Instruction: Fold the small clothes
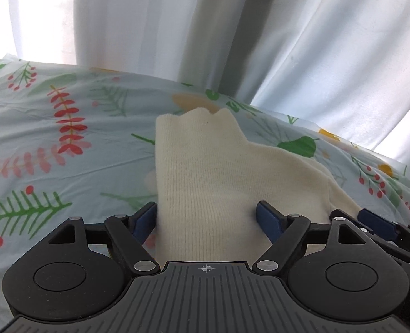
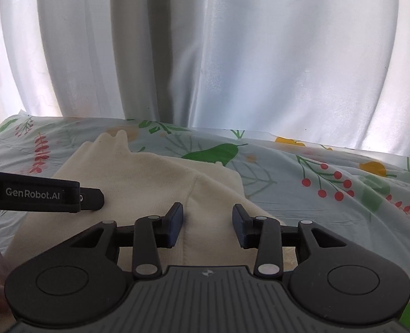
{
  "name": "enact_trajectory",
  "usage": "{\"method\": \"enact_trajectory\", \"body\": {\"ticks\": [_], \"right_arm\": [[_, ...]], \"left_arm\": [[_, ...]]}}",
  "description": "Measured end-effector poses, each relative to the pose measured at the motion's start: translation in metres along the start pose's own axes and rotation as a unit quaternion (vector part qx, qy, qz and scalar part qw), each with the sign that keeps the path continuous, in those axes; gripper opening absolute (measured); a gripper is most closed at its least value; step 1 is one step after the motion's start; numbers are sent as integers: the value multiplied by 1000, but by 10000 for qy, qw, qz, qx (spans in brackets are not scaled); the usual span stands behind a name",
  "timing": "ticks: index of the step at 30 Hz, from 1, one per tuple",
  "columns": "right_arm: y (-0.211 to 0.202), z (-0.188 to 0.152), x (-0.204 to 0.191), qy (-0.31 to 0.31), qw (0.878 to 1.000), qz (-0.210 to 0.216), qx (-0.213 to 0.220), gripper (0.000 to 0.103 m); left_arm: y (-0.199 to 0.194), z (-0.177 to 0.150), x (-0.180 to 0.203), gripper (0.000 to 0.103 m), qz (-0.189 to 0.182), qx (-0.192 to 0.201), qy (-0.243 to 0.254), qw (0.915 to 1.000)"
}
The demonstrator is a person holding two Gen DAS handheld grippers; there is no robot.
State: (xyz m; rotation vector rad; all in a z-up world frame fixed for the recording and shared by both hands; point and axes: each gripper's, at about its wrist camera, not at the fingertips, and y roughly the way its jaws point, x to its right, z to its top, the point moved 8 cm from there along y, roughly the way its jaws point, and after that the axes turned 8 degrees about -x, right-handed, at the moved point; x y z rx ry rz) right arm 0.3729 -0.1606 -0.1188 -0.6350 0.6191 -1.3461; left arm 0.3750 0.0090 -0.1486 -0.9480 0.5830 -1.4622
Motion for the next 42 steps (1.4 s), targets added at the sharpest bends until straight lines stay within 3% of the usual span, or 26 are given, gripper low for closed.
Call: {"method": "enact_trajectory", "body": {"ticks": [4,10,13,17,22,26,31,34,37,42], "right_arm": [[6,-7,18,509,9986,74,75,63],[12,-11,31,919,9957,62,8,82],[10,-12,36,1069,9942,101,-87,84],[-18,-18,35,817,9965,-171,-10,86],[-72,-50,32,779,9959,283,-366,88],[-114,-97,12,431,9931,369,-1029,93],[-152,-147,-9,332,9843,415,-1682,99],[-168,-163,-15,365,9796,494,-1913,99],[-182,-171,-17,483,9779,494,-1971,99],[-182,-168,-19,209,9761,48,-2161,99]], "left_arm": [[6,-1,0,90,87,140,73,9998],[7,0,-3,92,67,174,156,9997],[1,-3,-8,93,-65,75,96,9999],[-31,-17,-25,90,-268,-6,-221,9994],[-80,-61,-27,91,-224,-68,252,9994],[-102,-119,-20,94,-371,-745,620,9946],[-122,-174,-29,95,-123,-1310,447,9903],[-133,-184,-32,95,141,-1327,661,9889],[-139,-185,-31,95,158,-1351,667,9885],[-145,-184,-23,95,324,-1540,812,9842]]}}
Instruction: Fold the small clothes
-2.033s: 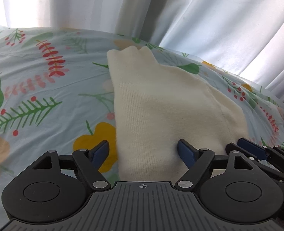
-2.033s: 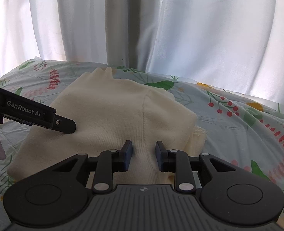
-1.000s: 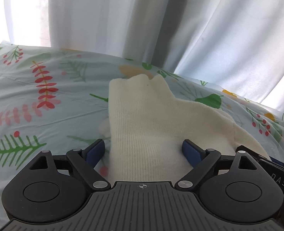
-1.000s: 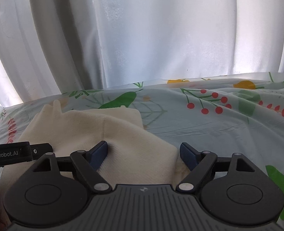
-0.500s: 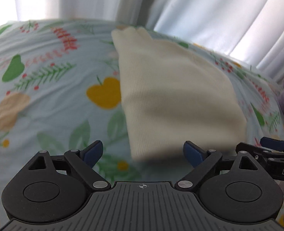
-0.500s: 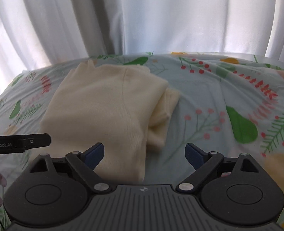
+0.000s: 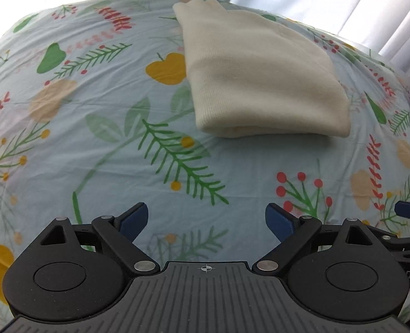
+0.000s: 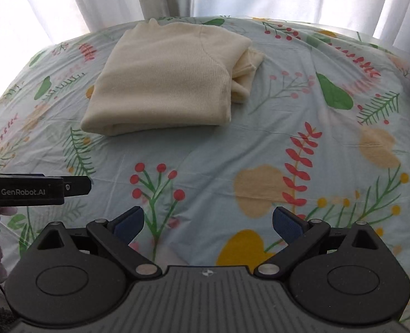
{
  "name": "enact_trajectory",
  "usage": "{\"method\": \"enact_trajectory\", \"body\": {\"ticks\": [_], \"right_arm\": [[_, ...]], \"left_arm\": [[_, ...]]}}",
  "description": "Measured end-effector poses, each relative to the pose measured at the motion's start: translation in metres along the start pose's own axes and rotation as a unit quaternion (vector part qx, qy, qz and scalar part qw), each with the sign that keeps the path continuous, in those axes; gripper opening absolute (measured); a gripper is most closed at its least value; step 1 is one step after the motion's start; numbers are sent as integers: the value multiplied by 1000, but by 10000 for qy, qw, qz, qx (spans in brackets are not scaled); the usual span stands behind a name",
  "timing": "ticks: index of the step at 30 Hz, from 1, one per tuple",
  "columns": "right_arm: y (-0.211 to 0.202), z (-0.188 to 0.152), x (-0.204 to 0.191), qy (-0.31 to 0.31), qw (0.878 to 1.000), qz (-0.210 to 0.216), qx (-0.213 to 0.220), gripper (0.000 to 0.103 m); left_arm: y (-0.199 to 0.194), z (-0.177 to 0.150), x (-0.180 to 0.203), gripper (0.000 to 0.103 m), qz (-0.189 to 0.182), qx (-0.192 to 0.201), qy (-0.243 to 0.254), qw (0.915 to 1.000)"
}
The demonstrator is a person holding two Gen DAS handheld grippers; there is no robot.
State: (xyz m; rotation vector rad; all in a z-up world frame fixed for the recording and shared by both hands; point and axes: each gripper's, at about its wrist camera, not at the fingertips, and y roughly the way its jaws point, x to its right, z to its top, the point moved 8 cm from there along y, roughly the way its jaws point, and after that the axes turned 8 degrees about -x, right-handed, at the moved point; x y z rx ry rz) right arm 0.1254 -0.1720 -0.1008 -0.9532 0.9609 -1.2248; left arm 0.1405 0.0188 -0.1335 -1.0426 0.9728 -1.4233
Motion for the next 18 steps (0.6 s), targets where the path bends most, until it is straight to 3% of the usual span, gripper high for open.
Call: {"method": "enact_trajectory", "body": {"ticks": [4,6,12,18], "right_arm": [[-5,9,-5,-50,10000,-33,-13,99],[-8,17,-8,-13,10000,-26,-21,99],[-20,37,-19,-187,9987,-447,184,99],[-22,43,-18,-180,9981,-569,154,99]], "left_arm": [[-7,2,3,96,652,28,223,9976],[-7,6,4,96,827,-156,310,9960],[-18,12,5,95,312,-59,95,9994],[-21,17,-2,95,462,32,28,9989]]}}
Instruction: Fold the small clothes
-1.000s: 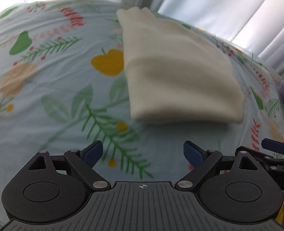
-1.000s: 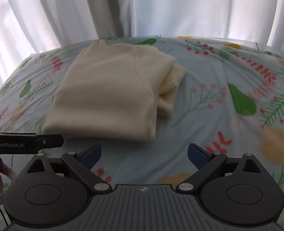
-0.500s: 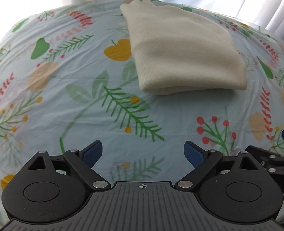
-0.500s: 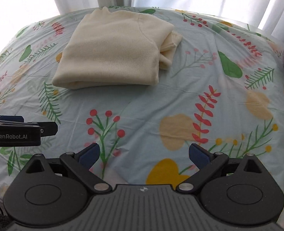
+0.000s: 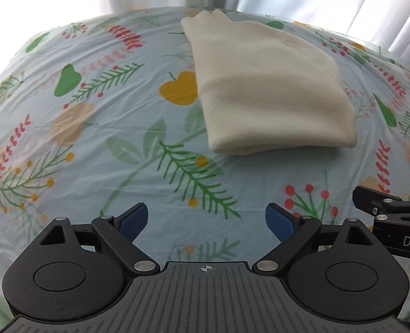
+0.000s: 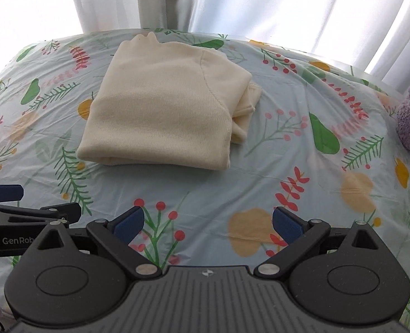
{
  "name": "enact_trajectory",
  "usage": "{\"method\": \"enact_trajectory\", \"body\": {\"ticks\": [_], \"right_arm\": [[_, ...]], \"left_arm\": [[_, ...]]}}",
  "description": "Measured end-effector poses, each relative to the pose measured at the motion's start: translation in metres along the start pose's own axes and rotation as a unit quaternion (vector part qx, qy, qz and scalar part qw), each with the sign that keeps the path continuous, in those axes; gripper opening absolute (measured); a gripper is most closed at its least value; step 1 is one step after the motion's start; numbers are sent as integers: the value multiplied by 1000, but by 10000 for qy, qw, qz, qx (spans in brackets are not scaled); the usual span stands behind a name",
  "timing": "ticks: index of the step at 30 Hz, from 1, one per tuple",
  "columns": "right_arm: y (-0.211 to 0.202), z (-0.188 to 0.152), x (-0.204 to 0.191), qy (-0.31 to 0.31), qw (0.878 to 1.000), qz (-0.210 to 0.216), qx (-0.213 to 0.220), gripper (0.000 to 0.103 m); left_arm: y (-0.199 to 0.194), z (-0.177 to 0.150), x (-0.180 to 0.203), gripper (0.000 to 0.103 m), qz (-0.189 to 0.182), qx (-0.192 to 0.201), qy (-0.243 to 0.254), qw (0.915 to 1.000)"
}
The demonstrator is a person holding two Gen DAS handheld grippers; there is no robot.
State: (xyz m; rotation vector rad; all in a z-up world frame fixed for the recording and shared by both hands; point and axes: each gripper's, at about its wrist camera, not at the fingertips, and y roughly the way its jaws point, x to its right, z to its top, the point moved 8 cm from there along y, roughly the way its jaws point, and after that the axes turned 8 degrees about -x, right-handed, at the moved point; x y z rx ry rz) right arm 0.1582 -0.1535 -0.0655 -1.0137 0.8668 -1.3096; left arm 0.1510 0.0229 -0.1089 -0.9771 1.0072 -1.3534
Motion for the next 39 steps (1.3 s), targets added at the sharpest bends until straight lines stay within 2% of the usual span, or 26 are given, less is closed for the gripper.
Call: {"method": "enact_trajectory", "body": {"ticks": [39], "right_arm": [[1,1,5,184,9998,26,-102,99]], "left_arm": [[4,0,-1,95,-67,-115,-9,9999]]}}
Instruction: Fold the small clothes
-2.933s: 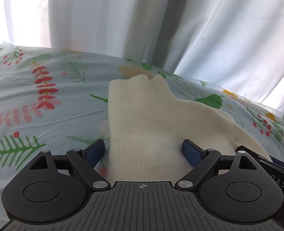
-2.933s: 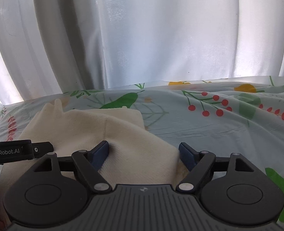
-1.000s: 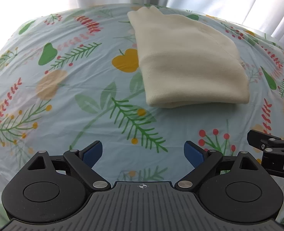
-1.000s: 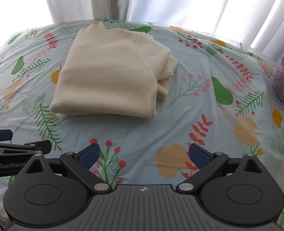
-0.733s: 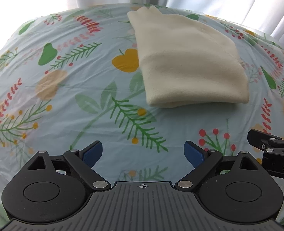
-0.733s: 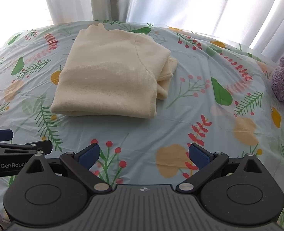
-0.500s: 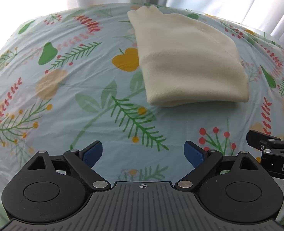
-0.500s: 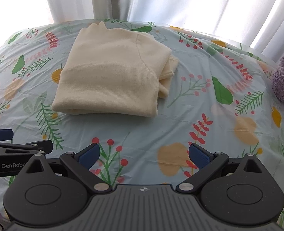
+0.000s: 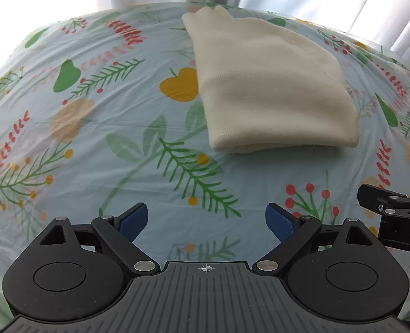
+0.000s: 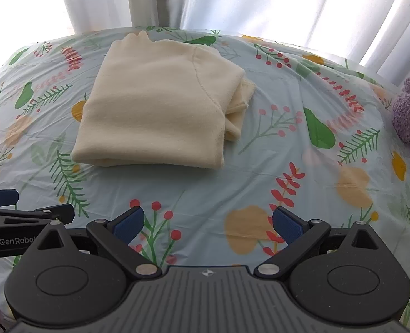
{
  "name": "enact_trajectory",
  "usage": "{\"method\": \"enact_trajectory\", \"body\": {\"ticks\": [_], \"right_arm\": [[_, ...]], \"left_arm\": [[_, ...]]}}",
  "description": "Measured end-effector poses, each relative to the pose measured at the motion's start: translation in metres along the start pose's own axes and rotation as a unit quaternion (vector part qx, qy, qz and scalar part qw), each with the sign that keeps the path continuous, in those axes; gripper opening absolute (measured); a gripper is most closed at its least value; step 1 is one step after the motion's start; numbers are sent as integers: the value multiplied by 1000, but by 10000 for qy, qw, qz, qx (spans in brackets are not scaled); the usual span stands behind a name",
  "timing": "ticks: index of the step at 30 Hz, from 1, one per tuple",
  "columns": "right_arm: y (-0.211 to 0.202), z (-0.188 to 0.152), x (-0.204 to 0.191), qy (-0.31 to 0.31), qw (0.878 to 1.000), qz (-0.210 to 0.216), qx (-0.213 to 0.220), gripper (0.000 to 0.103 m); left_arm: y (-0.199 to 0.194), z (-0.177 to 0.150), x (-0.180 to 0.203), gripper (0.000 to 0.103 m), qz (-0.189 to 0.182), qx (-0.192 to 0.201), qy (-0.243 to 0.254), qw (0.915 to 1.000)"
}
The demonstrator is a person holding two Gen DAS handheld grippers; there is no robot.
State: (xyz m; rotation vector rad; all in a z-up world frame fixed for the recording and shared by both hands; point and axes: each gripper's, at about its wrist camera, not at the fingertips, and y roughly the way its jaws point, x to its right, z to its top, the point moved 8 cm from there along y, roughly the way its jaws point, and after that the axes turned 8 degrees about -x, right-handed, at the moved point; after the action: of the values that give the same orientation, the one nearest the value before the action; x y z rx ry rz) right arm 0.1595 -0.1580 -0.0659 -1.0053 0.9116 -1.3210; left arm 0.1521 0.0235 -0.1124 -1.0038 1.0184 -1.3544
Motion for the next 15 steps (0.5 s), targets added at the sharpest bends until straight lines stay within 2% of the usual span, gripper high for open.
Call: {"method": "enact_trajectory", "body": {"ticks": [15], "right_arm": [[1,1,4,33,10000,7,-20,99]], "left_arm": [[2,2,2,95,-4,-23,-32,10000]]}}
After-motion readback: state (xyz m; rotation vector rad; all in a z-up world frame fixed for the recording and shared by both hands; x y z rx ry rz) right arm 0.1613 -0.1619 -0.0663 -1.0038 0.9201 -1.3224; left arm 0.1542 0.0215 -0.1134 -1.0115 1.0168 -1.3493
